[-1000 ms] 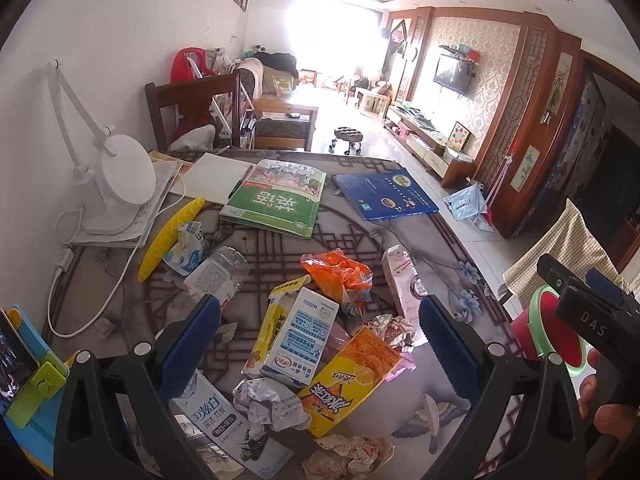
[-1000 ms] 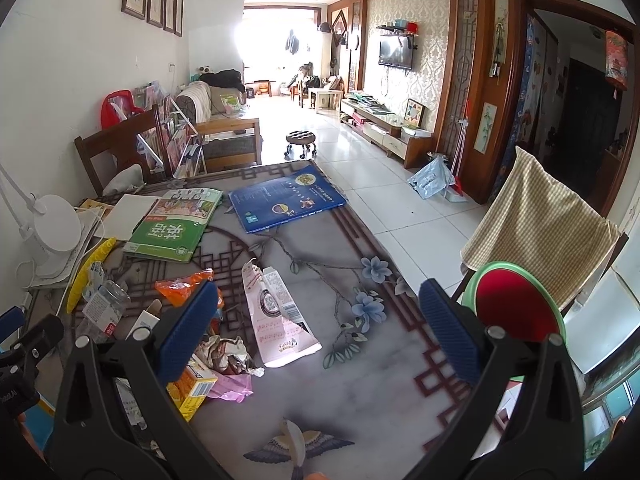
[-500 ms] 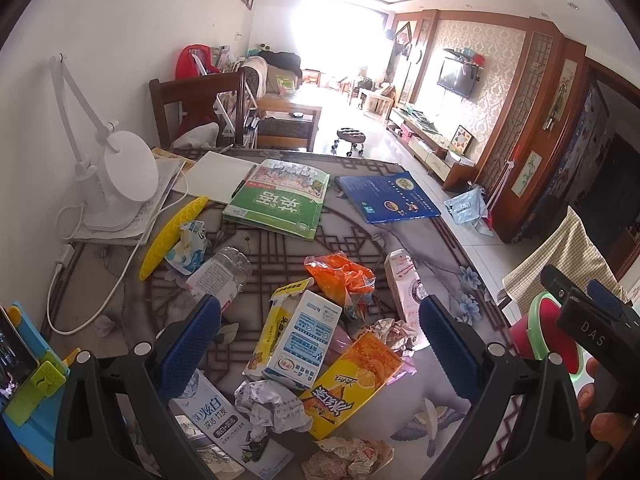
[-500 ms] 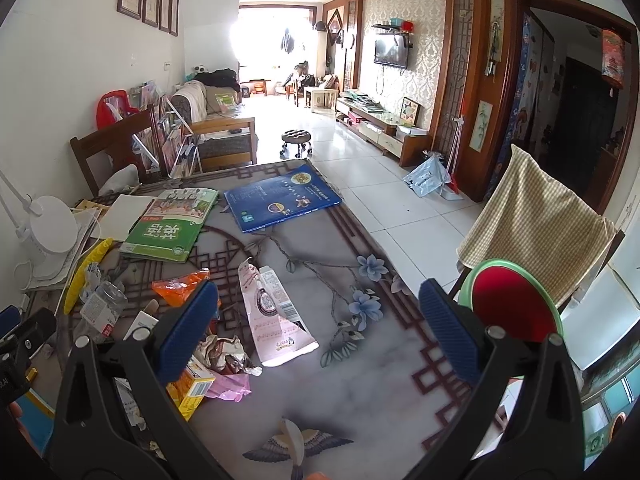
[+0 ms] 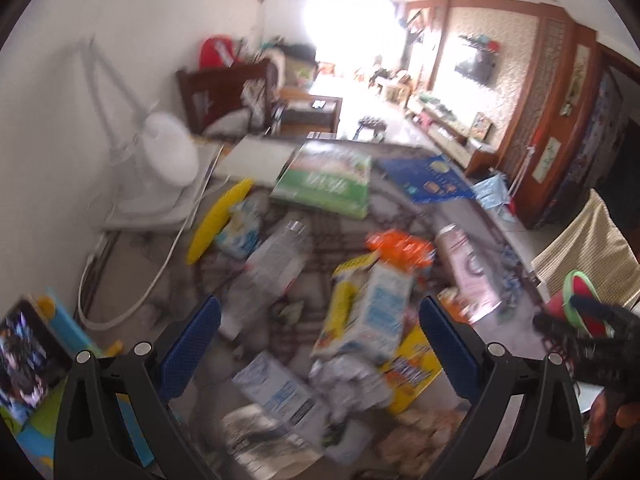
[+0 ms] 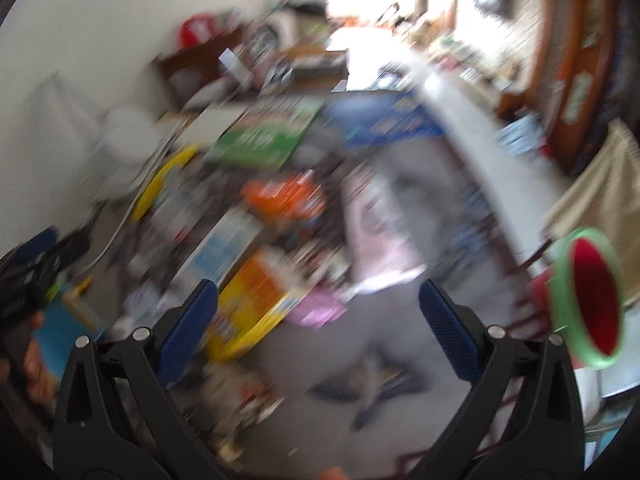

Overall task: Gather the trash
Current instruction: 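Grasp the crumpled paper with the right tool while the left tool grasps a patterned paper cup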

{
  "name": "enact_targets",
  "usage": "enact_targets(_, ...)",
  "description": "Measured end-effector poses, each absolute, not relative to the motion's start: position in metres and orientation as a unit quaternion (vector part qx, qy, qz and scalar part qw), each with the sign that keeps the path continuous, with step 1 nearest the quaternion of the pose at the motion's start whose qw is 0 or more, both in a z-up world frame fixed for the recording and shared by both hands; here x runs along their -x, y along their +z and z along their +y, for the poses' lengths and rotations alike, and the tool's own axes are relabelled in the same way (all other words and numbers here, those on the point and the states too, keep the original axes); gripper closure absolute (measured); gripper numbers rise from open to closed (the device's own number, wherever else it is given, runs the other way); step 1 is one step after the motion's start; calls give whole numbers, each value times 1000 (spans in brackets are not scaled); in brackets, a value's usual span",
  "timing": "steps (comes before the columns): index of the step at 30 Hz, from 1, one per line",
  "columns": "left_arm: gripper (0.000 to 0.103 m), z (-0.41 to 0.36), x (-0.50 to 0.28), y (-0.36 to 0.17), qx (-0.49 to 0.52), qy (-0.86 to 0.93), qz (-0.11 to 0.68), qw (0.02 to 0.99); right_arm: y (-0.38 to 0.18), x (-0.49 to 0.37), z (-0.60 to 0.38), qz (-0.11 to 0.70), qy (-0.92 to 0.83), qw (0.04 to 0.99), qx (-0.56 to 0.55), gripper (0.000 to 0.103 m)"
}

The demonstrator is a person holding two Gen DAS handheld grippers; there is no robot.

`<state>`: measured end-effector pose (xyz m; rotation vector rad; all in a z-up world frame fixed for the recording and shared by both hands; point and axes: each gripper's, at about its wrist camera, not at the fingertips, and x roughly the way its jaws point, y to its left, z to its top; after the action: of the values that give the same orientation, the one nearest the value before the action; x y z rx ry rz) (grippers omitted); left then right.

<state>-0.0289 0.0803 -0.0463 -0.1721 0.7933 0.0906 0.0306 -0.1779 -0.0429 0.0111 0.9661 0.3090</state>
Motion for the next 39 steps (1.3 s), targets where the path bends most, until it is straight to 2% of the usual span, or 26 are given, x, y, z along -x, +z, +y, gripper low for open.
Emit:
enact_targets(4,8,119,47,-78,119,79,441,886,-100,-20,-148,553,236,799,-30,4)
enact_targets(10,9,143,75,-117,138,95,495,853,-147,-8,-107,604,274,748,-10,5)
enact_targets(12,9,144,77,-131,154,86,510,842,-156,-8,-99,608,274,745,5,20)
enact_targets(13,9,143,76,-136,159,81,515,839,-161,-8,-95,610,271,744,15,40)
enact_targets(14,9,141,76,-142,164,78,521,834,-164,-6,-93,609,268,746,24,54)
enact_targets(15,9,139,75,-148,170,75,527,829,-166,-4,-93,608,269,746,26,54)
enact_targets(18,17,131,69,-163,186,58,541,818,-163,-4,-97,602,271,751,6,63)
enact_targets(21,32,122,57,-175,187,41,560,806,-155,-5,-102,585,266,766,5,63)
enact_targets(27,45,112,41,-179,166,46,548,819,-145,-18,-122,571,240,785,-7,63)
enact_targets(29,57,109,31,-173,158,39,539,826,-143,-21,-122,567,234,790,-5,63)
enact_targets(31,88,104,23,-171,152,29,539,828,-140,-23,-125,562,231,794,-6,63)
enact_targets(39,89,100,23,-150,138,20,512,847,-121,-31,-130,537,228,812,-15,63)
